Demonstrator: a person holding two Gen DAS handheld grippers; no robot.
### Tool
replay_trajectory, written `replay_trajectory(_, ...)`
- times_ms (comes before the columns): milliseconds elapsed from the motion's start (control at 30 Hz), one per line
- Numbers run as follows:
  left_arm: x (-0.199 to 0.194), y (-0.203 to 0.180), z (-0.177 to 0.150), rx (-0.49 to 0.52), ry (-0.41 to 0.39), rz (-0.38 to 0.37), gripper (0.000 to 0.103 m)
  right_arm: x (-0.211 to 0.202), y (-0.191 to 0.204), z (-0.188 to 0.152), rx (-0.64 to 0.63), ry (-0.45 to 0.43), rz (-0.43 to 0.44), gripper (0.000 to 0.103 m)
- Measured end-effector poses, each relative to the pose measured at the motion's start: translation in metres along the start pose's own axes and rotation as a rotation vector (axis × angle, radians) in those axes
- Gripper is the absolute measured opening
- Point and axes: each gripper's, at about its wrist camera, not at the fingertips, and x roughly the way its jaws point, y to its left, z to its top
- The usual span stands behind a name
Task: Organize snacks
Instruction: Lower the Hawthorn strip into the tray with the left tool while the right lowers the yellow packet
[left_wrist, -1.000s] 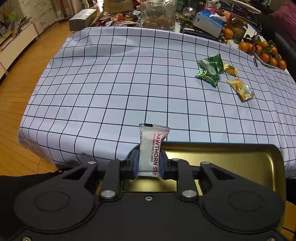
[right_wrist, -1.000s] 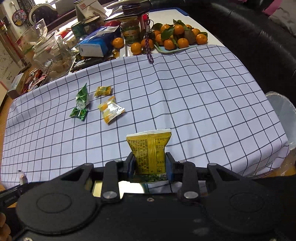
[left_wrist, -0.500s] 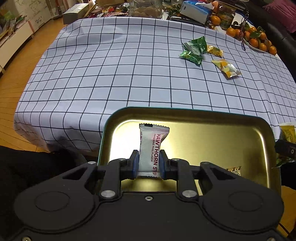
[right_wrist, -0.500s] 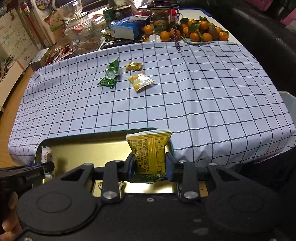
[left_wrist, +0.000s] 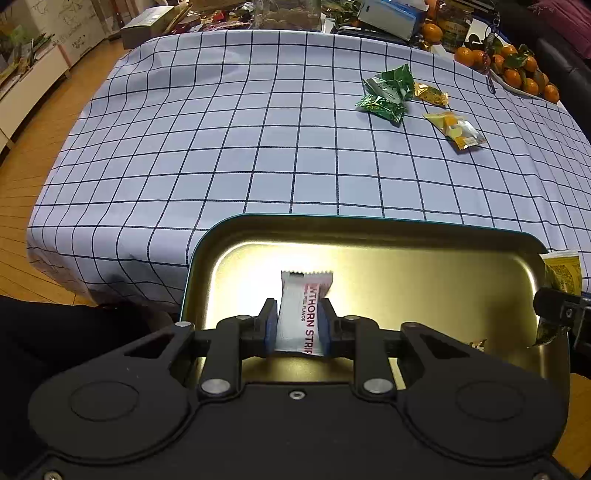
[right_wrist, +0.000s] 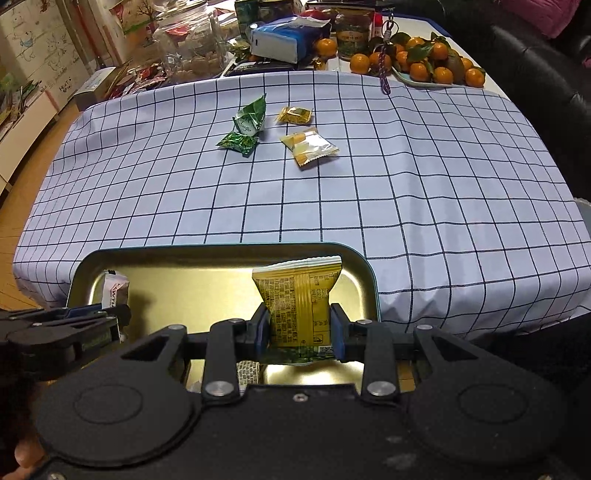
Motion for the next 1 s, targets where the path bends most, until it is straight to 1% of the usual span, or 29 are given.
replay_trajectory(100,0.001,0.002,0.001,-0.012,0.007,-0.005,0.033,0.004,-0.005,0.003,0.040,0.019,0.001,0.034)
replay_trajectory(233,0.000,0.001,0.000,-0.006,-0.005,0.005,0.033,0.007,-0.010,0.005,0.076,0.034,0.003,0.034)
replay_trajectory(533,-0.010,-0.002,-0.002,0.016,-0.071,0.002,0.034,0.006,-0.004,0.003,0.054,0.030,0.009,0.034)
replay_trajectory(667,-0.008,-0.003,-0.001,0.022,-0.057,0.014,0.034,0.008,-0.002,0.003,0.048,0.040,0.005,0.035)
replay_trajectory(833,-0.006,-0.002,-0.002,0.012,-0.049,0.018,0.034,0.011,-0.003,0.004,0.049,0.076,0.028,0.037)
replay_trajectory(1000,-0.005,0.000,-0.001,0.002,-0.038,0.018,0.034,0.012,-0.001,0.005,0.036,0.078,0.030,0.037)
